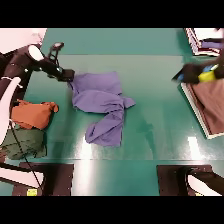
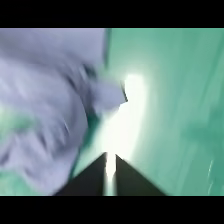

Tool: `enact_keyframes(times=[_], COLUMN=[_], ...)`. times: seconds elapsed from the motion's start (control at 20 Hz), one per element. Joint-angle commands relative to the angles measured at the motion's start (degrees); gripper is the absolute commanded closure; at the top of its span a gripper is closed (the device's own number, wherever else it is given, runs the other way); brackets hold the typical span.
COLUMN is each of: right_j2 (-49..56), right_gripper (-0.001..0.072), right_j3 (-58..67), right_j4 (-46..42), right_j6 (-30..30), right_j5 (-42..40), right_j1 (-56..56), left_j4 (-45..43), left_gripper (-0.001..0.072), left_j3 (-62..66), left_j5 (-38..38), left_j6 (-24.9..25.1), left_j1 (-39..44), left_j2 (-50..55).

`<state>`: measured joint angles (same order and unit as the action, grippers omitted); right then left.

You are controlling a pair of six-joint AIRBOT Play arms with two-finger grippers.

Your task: Fold the shirts.

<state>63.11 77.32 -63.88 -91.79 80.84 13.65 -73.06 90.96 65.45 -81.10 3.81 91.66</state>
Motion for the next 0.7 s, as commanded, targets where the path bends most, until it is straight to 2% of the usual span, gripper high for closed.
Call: enact_keyframes(times=[0.0,0.2,0.3,0.4,0.45,0.55,0.6,0.65], right_j2=[0.04,2.32,7.08,11.85,14.29,18.53,20.31,21.92], right_gripper=[0.0225,0.0234,0.0234,0.0238,0.0279,0.0295,0.0380,0.0420], right_j3=[-17.44,-34.91,-37.40,-36.30,-34.67,-30.84,-28.98,-27.17], right_j4=[4.15,15.78,22.95,25.97,25.94,25.62,24.79,24.26], right_j6=[-1.36,-0.46,2.89,4.00,4.00,4.00,3.98,3.98], right_j5=[-4.07,-20.70,-26.45,-30.80,-32.17,-32.85,-32.70,-32.44], right_j1=[3.76,16.28,23.45,29.09,31.45,34.16,34.77,35.10], left_j4=[-1.92,-1.88,-1.88,-1.88,-1.88,-1.97,-2.01,-2.01], left_gripper=[0.0683,0.0683,0.0683,0.0683,0.0683,0.0683,0.0683,0.0683], left_j3=[3.74,3.98,3.98,3.98,3.98,3.98,3.98,4.00], left_j5=[-0.04,0.11,0.13,0.22,0.28,0.81,1.14,1.38], left_j6=[0.11,0.04,-0.09,-0.11,-0.11,-0.04,0.09,0.11], left_j1=[-0.04,-0.04,-0.04,-0.04,-0.04,-0.04,-0.04,-0.04], left_j2=[-2.99,-3.02,-3.02,-3.02,-3.02,-3.02,-3.02,-3.04])
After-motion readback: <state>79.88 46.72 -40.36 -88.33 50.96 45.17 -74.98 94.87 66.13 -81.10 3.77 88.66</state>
